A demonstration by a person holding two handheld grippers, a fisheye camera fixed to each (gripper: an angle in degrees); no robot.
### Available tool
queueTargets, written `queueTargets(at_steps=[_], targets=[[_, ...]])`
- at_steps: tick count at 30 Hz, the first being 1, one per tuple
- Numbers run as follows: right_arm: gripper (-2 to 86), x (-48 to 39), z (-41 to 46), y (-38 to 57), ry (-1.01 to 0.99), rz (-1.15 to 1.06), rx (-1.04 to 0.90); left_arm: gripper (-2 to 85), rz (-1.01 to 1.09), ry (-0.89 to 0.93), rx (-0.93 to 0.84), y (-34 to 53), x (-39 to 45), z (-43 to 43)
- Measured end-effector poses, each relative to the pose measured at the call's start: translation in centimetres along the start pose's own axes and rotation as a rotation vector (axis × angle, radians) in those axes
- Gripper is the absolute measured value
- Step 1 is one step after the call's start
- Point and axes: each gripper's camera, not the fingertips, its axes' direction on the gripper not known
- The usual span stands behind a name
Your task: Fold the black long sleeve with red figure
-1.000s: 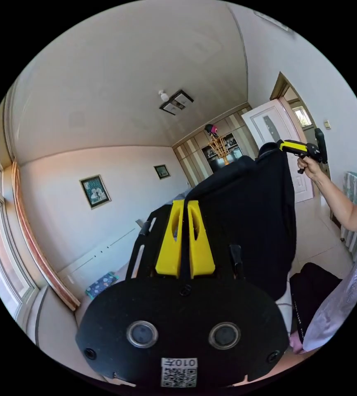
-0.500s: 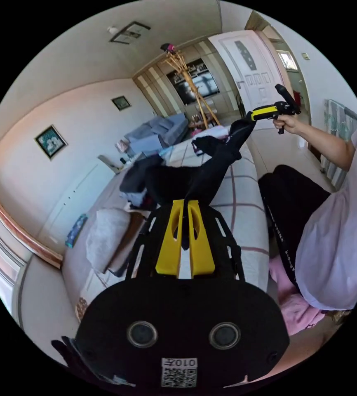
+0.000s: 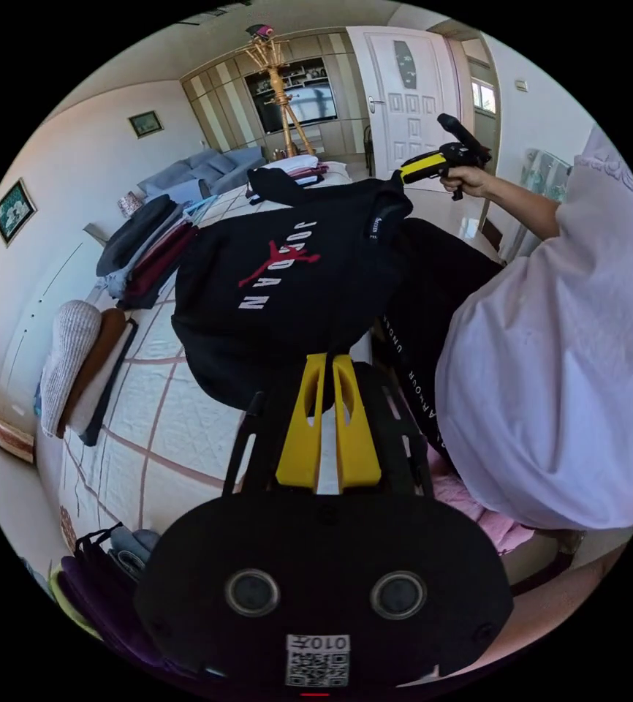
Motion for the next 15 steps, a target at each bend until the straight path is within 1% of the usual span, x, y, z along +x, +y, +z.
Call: queueTargets(at_steps=[2, 6, 10, 15], targets=[[1.3, 1.3, 0.9, 0.0, -0.037, -0.004, -0.032, -0.2, -0.008, 0.033, -0.025, 0.2, 0.0, 1.5], [1.4, 2.5, 3.2, -0.4, -0.047, -0.009, -0.113, -0.2, -0.031, 0.107, -0.048, 0.7, 0.2, 5.1], [1.4, 4.6, 4.4, -1.4, -0.068, 0.017, -0.127, -0.1, 0.022, 0.115, -0.086, 0.8, -0.1, 6.7], [1.7, 6.3, 4.8, -2.3, -0.071, 0.019, -0.138, 0.1, 0.02, 0.202, -0.023, 1.4, -1.7, 6.9]])
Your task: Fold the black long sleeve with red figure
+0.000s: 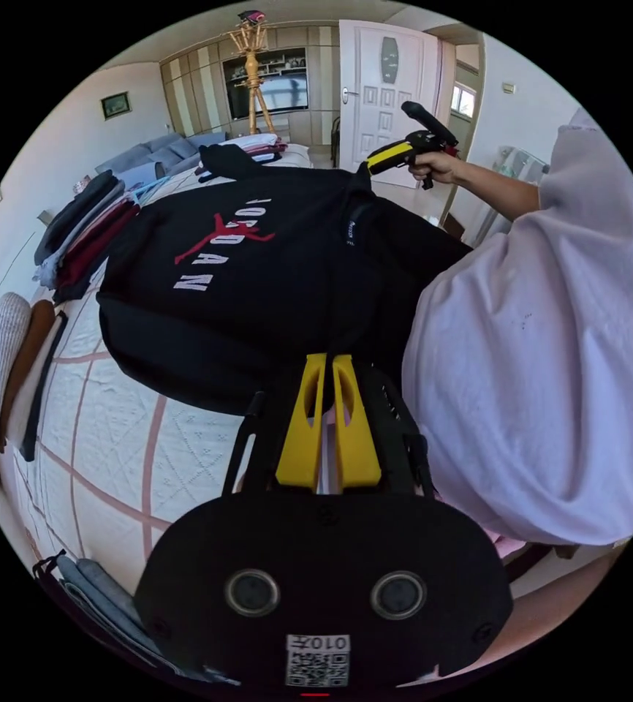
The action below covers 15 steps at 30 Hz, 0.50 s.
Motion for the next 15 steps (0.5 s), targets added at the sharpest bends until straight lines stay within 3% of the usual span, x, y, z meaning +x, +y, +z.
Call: queueTargets(at_steps=[8, 12, 15], targets=[[5.0, 0.2, 2.1, -0.5, -0.011, 0.021, -0.086, 2.8, -0.123, 0.011, -0.018, 1.9, -2.6, 0.8], [6.2, 0.4, 1.4, 0.4, -0.011, 0.043, -0.095, 3.5, -0.123, 0.058, 0.06, 2.5, -4.3, -2.6], [6.4, 0.7, -0.1, 1.1, -0.014, 0.086, -0.088, 3.2, -0.161, -0.029, 0.186, 2.3, -7.8, -7.1]])
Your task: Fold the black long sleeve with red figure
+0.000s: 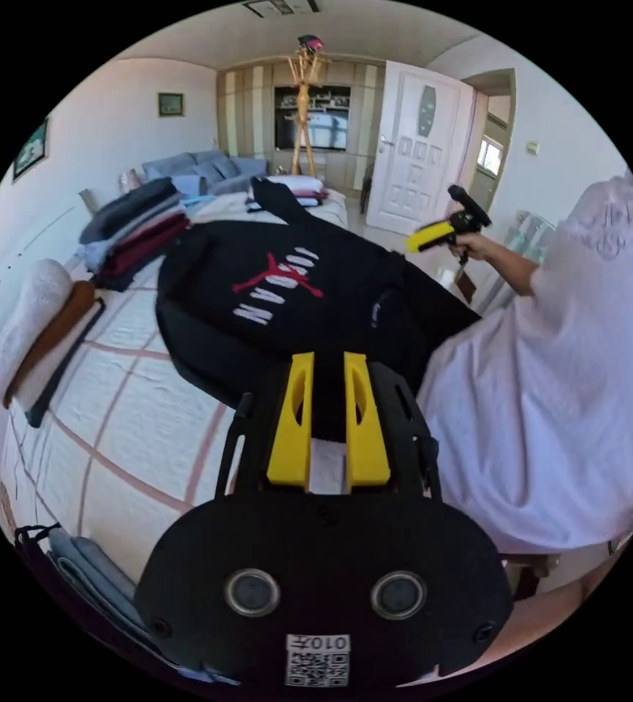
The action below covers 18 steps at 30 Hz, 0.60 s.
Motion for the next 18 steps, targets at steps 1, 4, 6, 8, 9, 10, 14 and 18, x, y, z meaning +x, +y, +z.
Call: queueTargets(at_steps=[1, 4, 6, 8, 9, 10, 14, 18], targets=[[6.4, -0.1, -1.0, 0.3, 0.003, 0.015, 0.044, 2.8, -0.05, -0.076, 0.061, -0.8, -2.2, -1.5], [6.3, -0.3, -3.7, 1.0, 0.012, 0.062, 0.193, 2.5, -0.244, -0.323, 0.092, -2.8, -9.5, -2.1], [6.4, -0.5, -4.9, 1.0, 0.022, 0.081, 0.257, 2.8, -0.333, -0.391, 0.066, -4.1, -14.3, -0.8], [6.3, -1.3, -6.1, 0.5, 0.052, 0.062, 0.281, 3.3, -0.414, -0.372, 0.003, -5.6, -19.1, 1.4], [6.3, -1.5, -6.3, 0.5, 0.059, 0.053, 0.283, 3.6, -0.445, -0.316, -0.035, -6.7, -21.9, 2.9], [6.3, -2.0, -6.7, 0.4, 0.075, 0.041, 0.287, 3.7, -0.466, -0.246, -0.052, -7.7, -24.2, 4.3], [6.2, -3.0, -7.6, 1.4, 0.126, 0.05, 0.294, 4.0, -0.482, -0.203, -0.142, -10.3, -28.3, 7.7], [6.0, -3.1, -7.9, 2.9, 0.151, 0.086, 0.303, 4.2, -0.469, -0.14, -0.262, -11.9, -30.6, 10.8]])
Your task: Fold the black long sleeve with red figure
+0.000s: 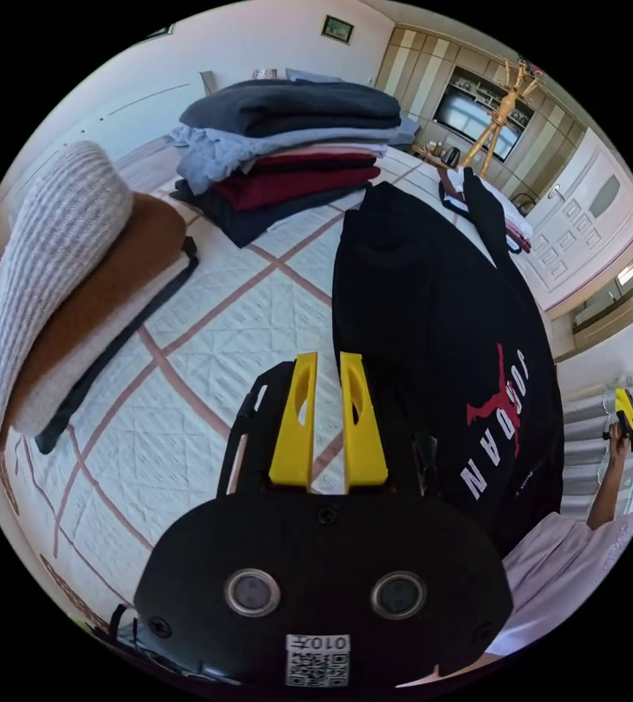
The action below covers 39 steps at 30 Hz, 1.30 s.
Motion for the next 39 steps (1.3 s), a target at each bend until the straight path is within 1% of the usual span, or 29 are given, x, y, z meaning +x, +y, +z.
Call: queueTargets(at_steps=[4, 8, 9, 10, 11, 13, 15, 17, 19, 20, 22, 23, 25, 26, 28, 29, 31, 32, 34, 36, 39], targets=[[5.7, 0.0, -0.2, 1.0, 0.007, 0.02, 0.008, 3.0, 0.019, 0.029, -0.082, -1.3, -0.1, 1.4], [5.2, -0.3, 0.1, 1.2, -0.012, 0.007, 0.014, 1.5, -0.002, 0.037, -0.099, -1.7, -0.5, 1.6], [5.2, -0.4, 0.2, 1.2, -0.015, 0.004, 0.016, 1.0, -0.015, 0.056, -0.096, -1.6, -0.8, 1.5], [5.1, -0.5, 0.3, 1.1, -0.022, -0.003, 0.021, 0.5, -0.024, 0.118, -0.089, -1.4, -1.2, 1.3], [5.0, -0.7, 0.3, 1.0, -0.028, -0.01, 0.026, 0.3, -0.042, 0.154, -0.078, -1.2, -1.6, 1.2], [5.0, -0.9, 0.3, 0.9, -0.036, -0.02, 0.036, 0.0, -0.129, 0.255, 0.017, 0.3, -3.4, -0.1], [4.9, -1.1, 0.2, 0.8, -0.042, -0.034, 0.046, -0.2, -0.167, 0.324, 0.108, 1.6, -4.4, -1.7], [4.9, -1.4, 0.1, 0.9, -0.044, -0.05, 0.053, -0.2, -0.17, 0.283, 0.169, 2.9, -4.7, -4.2], [5.0, -1.4, 0.0, 1.0, -0.048, -0.056, 0.055, -0.3, -0.173, 0.126, 0.245, 5.1, -4.5, -9.3], [5.1, -1.4, 0.0, 1.1, -0.051, -0.058, 0.058, -0.3, -0.179, 0.081, 0.268, 5.8, -4.4, -10.9], [5.2, -1.5, -0.2, 1.2, -0.052, -0.058, 0.069, -0.3, -0.238, -0.108, 0.412, 10.2, -4.0, -17.9], [5.4, -1.5, -0.2, 1.3, -0.055, -0.056, 0.077, -0.3, -0.253, -0.156, 0.446, 11.5, -3.7, -19.7], [5.6, -1.6, -0.1, 1.4, -0.068, -0.053, 0.087, -0.2, -0.281, -0.315, 0.506, 15.8, -2.2, -25.4], [5.8, -1.7, 0.1, 1.5, -0.079, -0.054, 0.086, -0.2, -0.286, -0.355, 0.502, 16.7, -1.8, -26.3], [6.1, -2.0, 0.7, 1.4, -0.097, -0.056, 0.08, 0.0, -0.297, -0.499, 0.426, 18.6, -0.8, -28.1], [6.3, -2.2, 1.0, 1.2, -0.115, -0.063, 0.076, 0.0, -0.297, -0.519, 0.389, 18.7, -0.8, -28.0], [6.4, -2.6, 1.3, 0.6, -0.136, -0.082, 0.073, 0.7, -0.313, -0.532, 0.182, 18.6, -1.9, -25.8], [6.5, -2.9, 1.3, 0.2, -0.144, -0.099, 0.077, 0.9, -0.321, -0.527, 0.13, 18.6, -2.4, -24.9], [6.5, -3.2, 1.2, -0.4, -0.148, -0.12, 0.081, 2.7, -0.349, -0.522, -0.043, 18.7, -3.8, -21.4], [6.5, -3.4, 1.2, -0.8, -0.146, -0.133, 0.074, 4.0, -0.357, -0.54, -0.068, 19.1, -3.6, -20.2], [6.5, -3.2, 1.1, -1.2, -0.154, -0.133, 0.055, 6.1, -0.334, -0.511, -0.014, 18.5, -1.7, -20.1]])
